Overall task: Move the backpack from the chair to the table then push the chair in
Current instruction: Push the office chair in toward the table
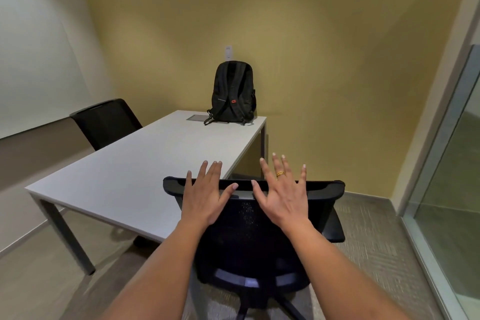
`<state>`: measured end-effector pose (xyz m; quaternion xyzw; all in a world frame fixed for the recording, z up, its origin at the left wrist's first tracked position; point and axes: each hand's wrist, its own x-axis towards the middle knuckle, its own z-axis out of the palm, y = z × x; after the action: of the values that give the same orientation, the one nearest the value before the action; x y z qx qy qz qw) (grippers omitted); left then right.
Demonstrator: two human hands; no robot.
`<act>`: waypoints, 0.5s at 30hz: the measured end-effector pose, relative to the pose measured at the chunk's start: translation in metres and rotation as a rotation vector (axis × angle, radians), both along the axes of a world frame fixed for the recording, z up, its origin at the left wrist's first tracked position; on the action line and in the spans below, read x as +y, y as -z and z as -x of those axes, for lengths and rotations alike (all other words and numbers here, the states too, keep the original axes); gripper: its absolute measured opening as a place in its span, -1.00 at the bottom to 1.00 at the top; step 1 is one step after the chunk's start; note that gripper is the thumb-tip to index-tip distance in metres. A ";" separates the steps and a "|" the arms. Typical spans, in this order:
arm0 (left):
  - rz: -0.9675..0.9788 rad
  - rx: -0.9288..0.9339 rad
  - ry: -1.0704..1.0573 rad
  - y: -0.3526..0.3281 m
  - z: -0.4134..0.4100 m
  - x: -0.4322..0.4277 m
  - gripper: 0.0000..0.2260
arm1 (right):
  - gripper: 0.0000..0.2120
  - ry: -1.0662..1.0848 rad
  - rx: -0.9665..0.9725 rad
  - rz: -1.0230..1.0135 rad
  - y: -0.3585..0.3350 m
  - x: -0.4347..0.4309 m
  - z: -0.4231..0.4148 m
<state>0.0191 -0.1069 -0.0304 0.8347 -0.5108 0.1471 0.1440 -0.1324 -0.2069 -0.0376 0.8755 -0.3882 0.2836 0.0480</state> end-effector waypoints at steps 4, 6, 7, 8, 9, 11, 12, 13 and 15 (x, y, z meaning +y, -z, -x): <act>0.031 -0.005 -0.010 0.001 0.006 -0.003 -0.08 | -0.38 0.003 0.014 0.014 0.000 -0.006 0.005; 0.038 -0.005 -0.016 0.001 0.010 -0.005 -0.08 | -0.38 -0.004 0.027 0.013 -0.001 -0.009 0.007; 0.038 -0.007 -0.021 0.001 0.012 -0.006 -0.09 | -0.38 -0.009 0.028 0.010 -0.001 -0.011 0.009; 0.037 -0.009 -0.026 0.000 0.014 -0.007 -0.09 | -0.38 -0.016 0.026 0.008 -0.001 -0.013 0.010; 0.035 -0.009 -0.031 0.000 0.016 -0.008 -0.09 | -0.39 -0.024 0.025 0.005 -0.001 -0.015 0.012; 0.031 -0.012 -0.043 0.000 0.021 -0.010 -0.09 | -0.39 -0.041 0.028 -0.002 -0.001 -0.020 0.016; 0.029 -0.012 -0.049 -0.001 0.023 -0.011 -0.09 | -0.39 -0.048 0.032 -0.003 -0.002 -0.022 0.017; 0.028 -0.012 -0.055 -0.001 0.025 -0.012 -0.09 | -0.39 -0.055 0.038 -0.003 -0.002 -0.025 0.019; 0.024 -0.015 -0.070 0.000 0.031 -0.015 -0.12 | -0.39 -0.071 0.044 -0.003 -0.002 -0.030 0.023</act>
<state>-0.0119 -0.1216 -0.0299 0.8491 -0.4806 0.1643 0.1448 -0.1550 -0.2366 -0.0360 0.8949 -0.3560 0.2652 0.0452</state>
